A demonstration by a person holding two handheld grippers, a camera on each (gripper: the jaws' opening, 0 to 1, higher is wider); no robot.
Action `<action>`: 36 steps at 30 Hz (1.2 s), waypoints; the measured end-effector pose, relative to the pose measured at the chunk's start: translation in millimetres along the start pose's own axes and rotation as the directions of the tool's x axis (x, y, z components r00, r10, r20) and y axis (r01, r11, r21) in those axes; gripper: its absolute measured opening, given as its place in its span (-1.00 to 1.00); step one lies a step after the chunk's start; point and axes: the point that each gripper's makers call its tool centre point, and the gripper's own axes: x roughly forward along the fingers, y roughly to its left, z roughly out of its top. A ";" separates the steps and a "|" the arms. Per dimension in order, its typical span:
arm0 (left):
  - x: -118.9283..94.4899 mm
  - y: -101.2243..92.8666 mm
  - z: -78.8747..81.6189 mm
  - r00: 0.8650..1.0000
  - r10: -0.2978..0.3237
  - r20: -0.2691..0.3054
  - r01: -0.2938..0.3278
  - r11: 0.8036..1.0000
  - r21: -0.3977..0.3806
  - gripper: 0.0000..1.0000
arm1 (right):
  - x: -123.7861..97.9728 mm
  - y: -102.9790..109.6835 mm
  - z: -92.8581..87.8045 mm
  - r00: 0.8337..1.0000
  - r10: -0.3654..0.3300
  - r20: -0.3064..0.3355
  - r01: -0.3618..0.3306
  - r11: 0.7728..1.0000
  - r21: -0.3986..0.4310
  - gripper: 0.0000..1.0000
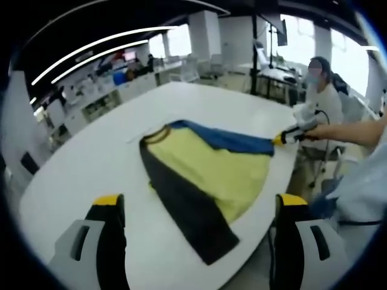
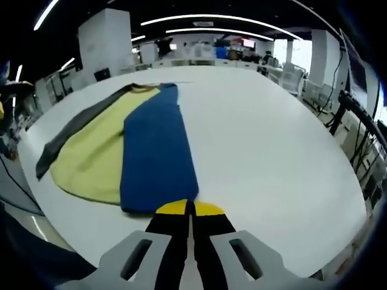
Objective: Fold the garment on the visible template until the final outline fits inside the template.
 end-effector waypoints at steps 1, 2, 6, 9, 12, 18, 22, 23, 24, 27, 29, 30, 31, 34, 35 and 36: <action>1.5 0.4 1.2 1.000 0.012 -0.001 -0.012 1.000 -0.004 0.99 | -0.2 0.9 0.5 1.000 0.008 -0.011 -0.008 1.000 -0.008 -0.96; 2.1 1.1 2.3 1.000 0.023 0.001 -0.023 1.000 -0.006 0.99 | 1.1 1.3 0.2 1.000 0.015 -0.023 -0.015 1.000 -0.022 -0.96; 4.9 4.0 9.3 0.998 0.068 0.018 -0.067 0.997 -0.043 0.99 | 5.6 -1.7 3.7 0.998 0.031 -0.048 -0.035 0.996 -0.079 -0.97; 8.2 3.4 12.3 0.996 0.091 0.009 -0.090 0.995 -0.047 0.99 | 8.9 -4.0 6.5 0.997 0.063 -0.049 -0.066 0.995 -0.070 -0.97; 11.1 3.3 14.0 0.994 0.106 -0.002 -0.106 0.993 -0.051 0.99 | 11.5 -9.8 11.1 0.996 0.079 -0.044 -0.082 0.995 -0.064 -0.97; 16.5 2.1 18.4 0.994 0.106 -0.028 -0.107 0.993 -0.057 0.99 | 11.1 -28.0 26.9 0.996 0.091 -0.008 -0.092 0.994 -0.051 -0.97; 18.0 3.6 25.5 0.993 0.111 -0.025 -0.112 0.993 -0.046 0.99 | 9.6 -43.6 36.2 0.997 0.082 0.011 -0.081 0.996 -0.041 -0.97; 18.2 3.8 26.6 0.993 0.112 -0.025 -0.113 0.993 -0.045 0.99 | 9.3 -49.6 38.3 0.997 0.076 0.015 -0.075 0.996 -0.040 -0.97; 18.5 4.6 27.3 0.993 0.114 -0.027 -0.115 0.992 -0.045 0.99 | 9.3 -53.3 39.5 0.997 0.072 0.016 -0.071 0.997 -0.039 -0.97; 18.2 6.5 28.2 0.992 0.123 -0.033 -0.124 0.991 -0.043 0.99 | 9.5 -66.5 42.1 0.998 0.061 0.018 -0.060 0.998 -0.035 -0.97; 17.9 7.9 29.4 0.991 0.129 -0.031 -0.131 0.990 -0.044 0.99 | 10.5 -74.2 43.1 0.998 0.053 0.017 -0.053 0.998 -0.034 -0.97; 17.7 9.0 30.2 0.990 0.136 -0.031 -0.137 0.989 -0.045 0.99 | 11.4 -79.4 43.7 0.999 0.048 0.014 -0.048 0.998 -0.033 -0.97; 17.3 11.3 31.4 0.988 0.150 -0.028 -0.151 0.988 -0.043 0.99 | 11.9 -85.3 44.6 0.999 0.042 0.012 -0.041 0.999 -0.033 -0.97; 17.3 13.2 33.1 0.987 0.161 -0.026 -0.162 0.985 -0.051 0.99 | 12.9 -96.0 49.5 0.999 0.035 0.020 -0.035 0.999 -0.015 -0.97; 17.6 13.3 33.5 0.986 0.163 -0.026 -0.164 0.985 -0.051 0.99 | 13.5 -99.2 50.6 0.999 0.034 0.021 -0.034 0.999 -0.011 -0.97; 18.7 13.2 34.1 0.986 0.165 -0.028 -0.166 0.985 -0.052 0.99 | 14.9 -105.3 52.2 0.999 0.029 0.022 -0.029 1.000 -0.009 -0.97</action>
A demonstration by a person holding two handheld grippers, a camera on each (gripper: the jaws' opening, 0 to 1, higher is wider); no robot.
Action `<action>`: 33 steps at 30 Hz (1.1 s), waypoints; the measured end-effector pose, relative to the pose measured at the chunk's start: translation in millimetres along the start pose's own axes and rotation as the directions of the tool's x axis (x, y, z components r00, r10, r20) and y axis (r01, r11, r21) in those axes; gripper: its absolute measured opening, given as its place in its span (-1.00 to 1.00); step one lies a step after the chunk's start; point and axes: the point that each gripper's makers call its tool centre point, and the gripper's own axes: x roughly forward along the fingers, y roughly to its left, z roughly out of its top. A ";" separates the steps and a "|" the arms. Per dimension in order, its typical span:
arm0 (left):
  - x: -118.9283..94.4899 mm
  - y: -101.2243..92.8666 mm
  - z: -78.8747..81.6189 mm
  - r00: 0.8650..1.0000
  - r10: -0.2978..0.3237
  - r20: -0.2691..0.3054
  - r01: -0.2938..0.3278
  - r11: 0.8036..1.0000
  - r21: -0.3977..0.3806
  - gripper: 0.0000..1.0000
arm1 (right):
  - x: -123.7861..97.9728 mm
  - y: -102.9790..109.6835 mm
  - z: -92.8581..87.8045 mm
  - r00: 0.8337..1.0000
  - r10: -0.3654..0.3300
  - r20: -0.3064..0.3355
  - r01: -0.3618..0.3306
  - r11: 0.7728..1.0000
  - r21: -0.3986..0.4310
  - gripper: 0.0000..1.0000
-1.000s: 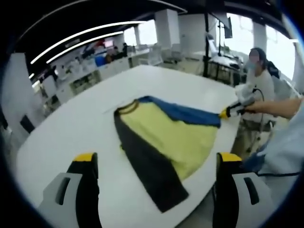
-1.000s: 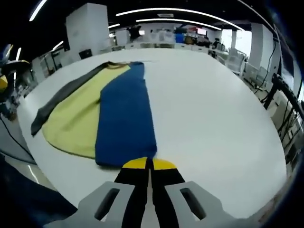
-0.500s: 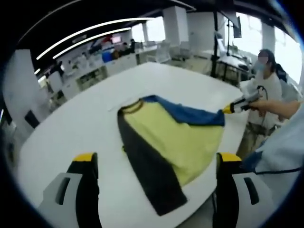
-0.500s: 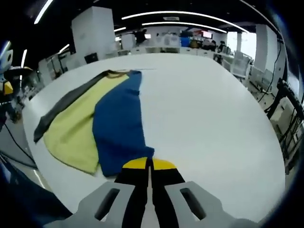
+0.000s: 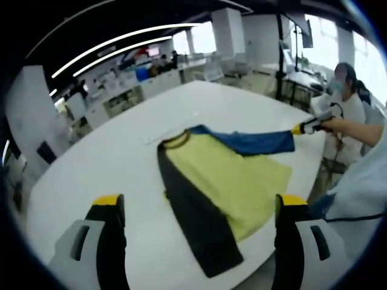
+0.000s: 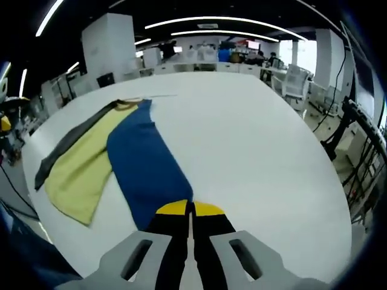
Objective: Fold the garment on the visible template until the final outline fits inside the template.
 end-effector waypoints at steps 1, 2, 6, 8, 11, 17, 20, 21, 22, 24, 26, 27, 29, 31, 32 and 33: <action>0.6 -0.3 0.1 1.000 0.001 -0.002 -0.001 1.000 -0.001 0.99 | 0.6 -3.6 0.8 1.000 -0.004 -0.001 0.004 1.000 -0.002 -0.97; 1.4 -0.6 0.4 1.000 0.003 -0.003 -0.003 1.000 -0.003 0.99 | 1.2 -7.4 1.6 1.000 -0.009 -0.002 0.008 1.000 -0.003 -0.97; 5.6 -2.5 1.9 1.000 0.009 -0.007 -0.009 1.000 -0.014 0.99 | 4.8 -24.6 6.4 1.000 -0.018 -0.007 0.018 1.000 -0.016 -0.97; 6.9 -2.7 2.6 1.000 0.011 -0.008 -0.011 1.000 -0.020 0.99 | 6.9 -32.9 9.4 1.000 -0.024 -0.004 0.024 1.000 -0.019 -0.97; 8.3 -2.3 2.7 1.000 0.022 -0.017 -0.022 0.999 -0.025 0.99 | 11.4 -43.2 13.2 1.000 -0.024 -0.006 0.024 1.000 -0.012 -0.97; 12.2 -2.3 7.2 0.999 0.041 -0.020 -0.042 0.998 -0.040 0.99 | 18.3 -56.8 18.1 0.999 -0.028 -0.023 0.027 0.999 -0.035 -0.97; 12.8 -2.9 11.4 0.999 0.050 -0.009 -0.050 0.998 -0.043 0.99 | 22.0 -65.5 18.5 0.999 -0.037 -0.030 0.036 0.998 -0.042 -0.97; 13.0 -3.2 12.2 0.999 0.052 -0.008 -0.052 0.997 -0.048 0.99 | 23.3 -67.8 17.9 0.999 -0.038 -0.034 0.036 0.998 -0.042 -0.96; 13.3 -3.5 12.5 0.999 0.053 -0.010 -0.054 0.997 -0.051 0.99 | 24.9 -71.4 16.7 0.998 -0.040 -0.042 0.038 0.998 -0.045 -0.96; 13.8 -3.4 13.2 0.998 0.063 -0.017 -0.064 0.997 -0.049 0.99 | 26.8 -77.6 15.9 0.998 -0.043 -0.051 0.041 0.998 -0.051 -0.96; 14.0 -3.0 14.4 0.997 0.072 -0.020 -0.073 0.996 -0.053 0.99 | 28.8 -84.7 16.8 0.998 -0.045 -0.054 0.043 0.998 -0.051 -0.97; 14.1 -2.8 15.7 0.997 0.078 -0.019 -0.079 0.996 -0.052 0.99 | 30.1 -88.3 17.2 0.997 -0.047 -0.055 0.044 0.998 -0.049 -0.97; 14.3 -2.6 18.3 0.996 0.089 -0.017 -0.089 0.995 -0.050 0.99 | 32.8 -94.3 18.0 0.997 -0.050 -0.056 0.047 0.998 -0.043 -0.97; 15.4 -3.3 20.0 0.996 0.091 -0.020 -0.092 0.994 -0.054 0.99 | 37.9 -103.7 18.7 0.997 -0.053 -0.063 0.050 0.998 -0.042 -0.97; 16.3 -3.8 20.7 0.995 0.093 -0.024 -0.094 0.994 -0.053 0.99 | 38.7 -105.3 18.8 0.996 -0.053 -0.064 0.051 0.998 -0.044 -0.97; 17.0 -4.0 21.1 0.995 0.095 -0.027 -0.096 0.994 -0.053 0.99 | 40.0 -109.1 19.7 0.996 -0.055 -0.067 0.052 0.997 -0.049 -0.97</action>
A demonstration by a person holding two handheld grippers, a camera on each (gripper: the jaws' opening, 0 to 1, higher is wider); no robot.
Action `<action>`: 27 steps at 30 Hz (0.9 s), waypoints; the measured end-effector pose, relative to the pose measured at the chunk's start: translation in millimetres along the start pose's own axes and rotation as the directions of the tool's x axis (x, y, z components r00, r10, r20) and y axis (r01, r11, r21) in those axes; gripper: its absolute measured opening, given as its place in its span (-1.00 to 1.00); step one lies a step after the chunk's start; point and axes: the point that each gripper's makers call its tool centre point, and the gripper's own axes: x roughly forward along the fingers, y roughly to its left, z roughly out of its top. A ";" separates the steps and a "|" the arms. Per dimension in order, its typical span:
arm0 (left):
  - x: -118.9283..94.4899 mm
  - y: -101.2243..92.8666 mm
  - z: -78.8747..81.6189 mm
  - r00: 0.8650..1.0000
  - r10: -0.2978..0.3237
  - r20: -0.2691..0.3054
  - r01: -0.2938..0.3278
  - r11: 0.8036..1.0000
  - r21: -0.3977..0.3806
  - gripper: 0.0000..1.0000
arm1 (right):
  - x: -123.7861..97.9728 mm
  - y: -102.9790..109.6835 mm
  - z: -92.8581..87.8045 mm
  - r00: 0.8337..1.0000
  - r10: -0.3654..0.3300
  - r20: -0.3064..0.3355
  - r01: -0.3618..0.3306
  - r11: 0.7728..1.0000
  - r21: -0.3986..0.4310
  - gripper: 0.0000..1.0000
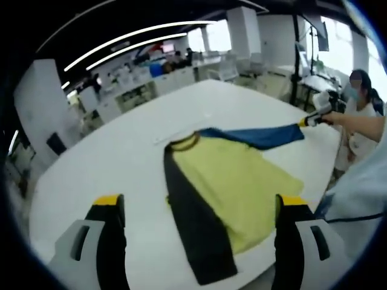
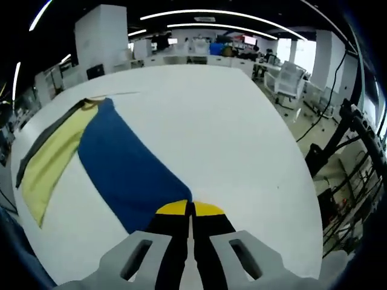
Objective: Fold the garment on the visible template until the final outline fits inside the template.
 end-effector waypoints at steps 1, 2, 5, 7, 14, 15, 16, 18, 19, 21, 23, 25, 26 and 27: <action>0.5 -0.3 0.4 1.000 0.001 -0.002 -0.001 1.000 0.000 0.99 | 2.1 -4.2 0.4 1.000 -0.001 -0.001 0.001 1.000 -0.001 -0.97; 1.1 -1.0 1.1 1.000 0.004 -0.004 -0.004 1.000 -0.003 0.99 | 3.6 -9.1 1.9 1.000 -0.002 -0.002 0.002 1.000 -0.003 -0.97; 2.8 -3.5 1.8 1.000 0.005 -0.010 -0.005 1.000 -0.005 0.99 | 9.1 -21.7 5.5 1.000 -0.005 -0.001 0.005 1.000 -0.009 -0.97; 3.8 -5.2 2.2 1.000 0.007 -0.015 -0.007 1.000 -0.006 0.99 | 13.1 -28.4 8.6 1.000 -0.004 -0.001 0.004 1.000 -0.015 -0.97; 5.1 -7.9 7.8 1.000 0.023 -0.014 -0.023 1.000 -0.009 0.99 | 26.8 -43.5 15.3 1.000 0.004 -0.009 -0.004 0.999 -0.035 -0.97; 5.3 -8.5 8.8 1.000 0.026 -0.014 -0.026 1.000 -0.008 0.99 | 29.1 -45.6 16.2 1.000 0.006 -0.012 -0.007 0.999 -0.045 -0.97; 5.8 -8.4 8.7 1.000 0.027 -0.015 -0.028 1.000 -0.009 0.99 | 30.1 -46.7 16.6 1.000 0.007 -0.014 -0.007 0.999 -0.049 -0.97; 6.7 -8.3 8.8 0.999 0.033 -0.019 -0.033 0.999 -0.012 0.99 | 34.0 -51.5 19.8 1.000 0.009 -0.017 -0.010 0.998 -0.063 -0.97; 7.1 -8.5 8.9 0.999 0.035 -0.021 -0.035 0.999 -0.013 0.99 | 36.9 -54.9 22.1 1.000 0.010 -0.019 -0.011 0.998 -0.067 -0.97; 8.0 -9.2 8.3 0.999 0.038 -0.028 -0.039 0.999 -0.014 0.99 | 40.7 -58.7 24.8 1.000 0.012 -0.022 -0.014 0.997 -0.072 -0.97; 8.5 -9.9 7.9 0.998 0.042 -0.036 -0.043 0.999 -0.018 0.99 | 45.3 -62.4 27.7 0.999 0.015 -0.030 -0.018 0.996 -0.084 -0.97; 8.2 -10.7 7.6 0.998 0.046 -0.042 -0.047 0.999 -0.019 0.99 | 49.3 -64.9 30.3 0.999 0.018 -0.036 -0.022 0.995 -0.102 -0.97; 8.0 -11.1 7.4 0.998 0.047 -0.045 -0.048 0.999 -0.021 0.99 | 50.8 -65.9 31.0 0.999 0.020 -0.039 -0.024 0.994 -0.106 -0.96; 7.8 -11.3 6.8 0.998 0.051 -0.049 -0.052 0.998 -0.023 0.99 | 52.9 -67.0 32.6 0.999 0.022 -0.043 -0.026 0.993 -0.113 -0.96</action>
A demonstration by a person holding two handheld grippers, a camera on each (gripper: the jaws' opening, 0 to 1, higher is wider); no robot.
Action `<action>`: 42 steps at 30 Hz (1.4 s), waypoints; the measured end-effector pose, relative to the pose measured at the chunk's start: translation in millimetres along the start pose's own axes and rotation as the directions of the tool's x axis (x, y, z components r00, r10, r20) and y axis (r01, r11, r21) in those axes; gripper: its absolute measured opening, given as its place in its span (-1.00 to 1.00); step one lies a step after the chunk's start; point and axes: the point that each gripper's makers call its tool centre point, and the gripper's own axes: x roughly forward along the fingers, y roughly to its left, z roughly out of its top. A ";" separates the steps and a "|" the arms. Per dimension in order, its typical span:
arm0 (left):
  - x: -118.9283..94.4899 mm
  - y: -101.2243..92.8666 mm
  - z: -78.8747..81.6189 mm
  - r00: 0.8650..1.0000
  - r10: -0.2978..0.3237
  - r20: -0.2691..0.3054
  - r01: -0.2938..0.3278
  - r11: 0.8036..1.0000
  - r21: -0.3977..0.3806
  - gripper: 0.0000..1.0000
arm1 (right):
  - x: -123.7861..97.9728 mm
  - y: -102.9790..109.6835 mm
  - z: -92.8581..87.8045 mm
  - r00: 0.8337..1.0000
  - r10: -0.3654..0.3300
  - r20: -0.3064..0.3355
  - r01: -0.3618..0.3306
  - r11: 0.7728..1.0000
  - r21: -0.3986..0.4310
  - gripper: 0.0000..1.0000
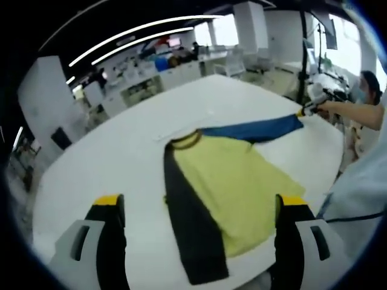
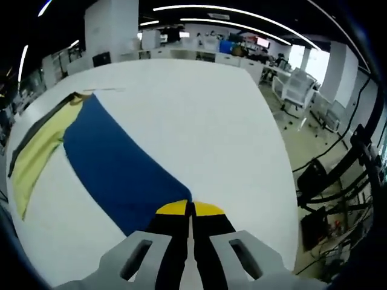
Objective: Fold the garment on the visible template until the final outline fits inside the template.
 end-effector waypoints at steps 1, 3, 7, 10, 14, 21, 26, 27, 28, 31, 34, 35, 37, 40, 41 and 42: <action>-0.3 0.2 -0.3 1.000 0.004 -0.003 -0.005 1.000 -0.001 0.99 | 2.1 -1.9 1.3 1.000 0.002 -0.003 -0.002 1.000 -0.007 -0.96; -0.4 0.2 -0.7 1.000 0.010 -0.005 -0.010 1.000 -0.009 0.99 | 5.1 -4.7 3.9 1.000 0.007 -0.009 -0.007 0.999 -0.031 -0.96; -0.6 -1.9 -0.1 1.000 0.012 -0.004 -0.012 1.000 -0.020 0.99 | 11.5 -10.3 6.7 1.000 0.016 -0.026 -0.018 0.998 -0.063 -0.96; -1.2 -2.4 -1.9 1.000 0.018 -0.013 -0.018 1.000 -0.025 0.99 | 15.5 -12.6 9.0 0.999 0.022 -0.033 -0.025 0.996 -0.086 -0.96; -2.3 -2.0 -5.2 0.999 0.025 -0.025 -0.026 0.999 -0.033 0.99 | 19.0 -15.2 12.4 0.999 0.029 -0.040 -0.033 0.994 -0.100 -0.96; -4.7 -4.1 -6.1 1.000 0.024 -0.015 -0.024 0.998 -0.055 0.99 | 20.6 -11.3 13.7 0.998 0.033 -0.054 -0.039 0.993 -0.107 -0.96; -8.2 -1.6 -9.2 0.999 0.038 -0.022 -0.039 0.998 -0.059 0.99 | 21.1 -15.6 15.7 0.998 0.035 -0.058 -0.040 0.994 -0.098 -0.96; -8.7 -1.4 -9.8 0.999 0.039 -0.024 -0.041 0.997 -0.059 0.99 | 23.0 -17.5 16.2 0.998 0.035 -0.060 -0.041 0.995 -0.096 -0.96; -9.7 -1.3 -10.7 0.999 0.042 -0.025 -0.043 0.997 -0.060 0.99 | 22.0 -17.3 15.8 0.998 0.035 -0.060 -0.040 0.995 -0.096 -0.96; -12.0 -1.0 -12.3 0.999 0.044 -0.025 -0.046 0.997 -0.065 0.99 | 20.7 -16.2 16.0 0.998 0.033 -0.055 -0.038 0.995 -0.089 -0.96; -12.5 -1.0 -12.7 0.999 0.046 -0.023 -0.047 0.996 -0.072 0.99 | 21.7 -18.5 16.3 0.998 0.037 -0.055 -0.042 0.995 -0.090 -0.96; -12.1 -1.2 -12.5 0.999 0.044 -0.022 -0.046 0.996 -0.073 0.99 | 22.2 -19.2 15.2 0.998 0.031 -0.057 -0.037 0.995 -0.091 -0.95; -13.7 -2.2 -13.5 0.999 0.039 -0.012 -0.040 0.996 -0.084 0.99 | 22.7 -20.6 14.7 0.998 0.021 -0.056 -0.027 0.994 -0.108 -0.92; -16.1 -2.2 -15.1 0.999 0.043 -0.012 -0.044 0.995 -0.085 0.99 | 22.1 -20.3 15.0 0.998 0.013 -0.054 -0.018 0.994 -0.105 -0.86; -16.8 -1.8 -15.1 0.999 0.045 -0.009 -0.045 0.995 -0.087 0.99 | 19.7 -17.3 13.9 0.998 0.008 -0.057 -0.014 0.994 -0.108 -0.83; -17.6 -1.6 -14.8 0.999 0.046 -0.004 -0.046 0.995 -0.092 0.99 | 18.3 -16.3 12.9 0.998 0.006 -0.061 -0.013 0.993 -0.114 -0.79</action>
